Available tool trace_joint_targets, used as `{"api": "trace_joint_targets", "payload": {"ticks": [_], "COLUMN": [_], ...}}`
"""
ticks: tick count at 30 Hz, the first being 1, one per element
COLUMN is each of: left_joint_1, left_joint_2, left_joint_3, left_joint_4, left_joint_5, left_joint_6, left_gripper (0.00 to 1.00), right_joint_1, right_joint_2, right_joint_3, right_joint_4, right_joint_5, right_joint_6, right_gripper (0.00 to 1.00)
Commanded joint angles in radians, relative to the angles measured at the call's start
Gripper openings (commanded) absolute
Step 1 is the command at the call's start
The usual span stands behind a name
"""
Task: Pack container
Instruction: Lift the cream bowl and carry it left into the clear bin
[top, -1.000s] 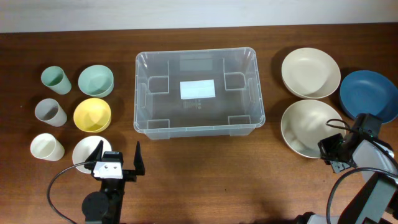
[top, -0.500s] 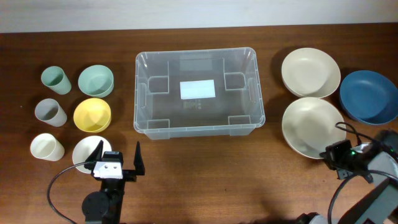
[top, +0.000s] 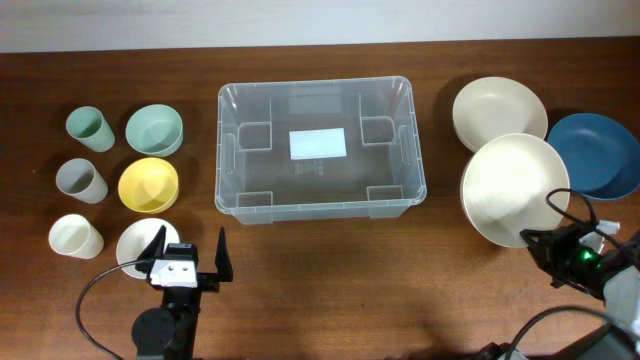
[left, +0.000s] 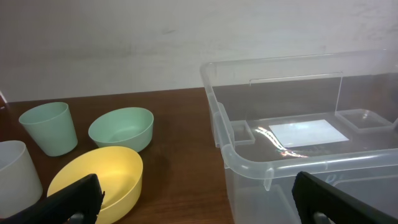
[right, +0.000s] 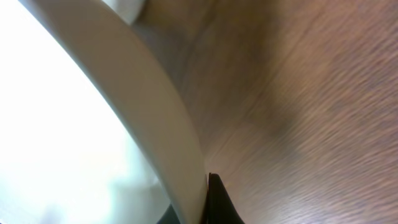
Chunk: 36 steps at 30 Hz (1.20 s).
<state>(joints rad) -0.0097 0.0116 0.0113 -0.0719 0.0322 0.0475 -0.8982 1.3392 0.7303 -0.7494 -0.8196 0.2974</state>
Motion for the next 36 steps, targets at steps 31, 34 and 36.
{"api": "trace_joint_targets", "payload": {"ticks": [31, 34, 36], "left_joint_1": [0.006, 0.006, 0.006], "left_joint_2": [-0.006, -0.006, -0.006], "left_joint_3": [-0.003, -0.003, -0.003], "left_joint_4": [-0.008, -0.008, -0.008], "left_joint_5": [-0.003, -0.003, -0.003], "left_joint_6": [-0.006, -0.006, -0.006], "left_gripper": [0.99, 0.99, 0.99], "right_joint_1": [1.204, 1.244, 1.258], "right_joint_2": [0.109, 0.187, 0.23], "right_joint_3": [0.639, 0.639, 0.639], "right_joint_4": [0.195, 0.227, 0.246], "right_joint_5": [0.417, 0.434, 0.456], "right_joint_6": [0.422, 0.457, 0.457], "right_gripper": [0.04, 0.04, 0.04]}}
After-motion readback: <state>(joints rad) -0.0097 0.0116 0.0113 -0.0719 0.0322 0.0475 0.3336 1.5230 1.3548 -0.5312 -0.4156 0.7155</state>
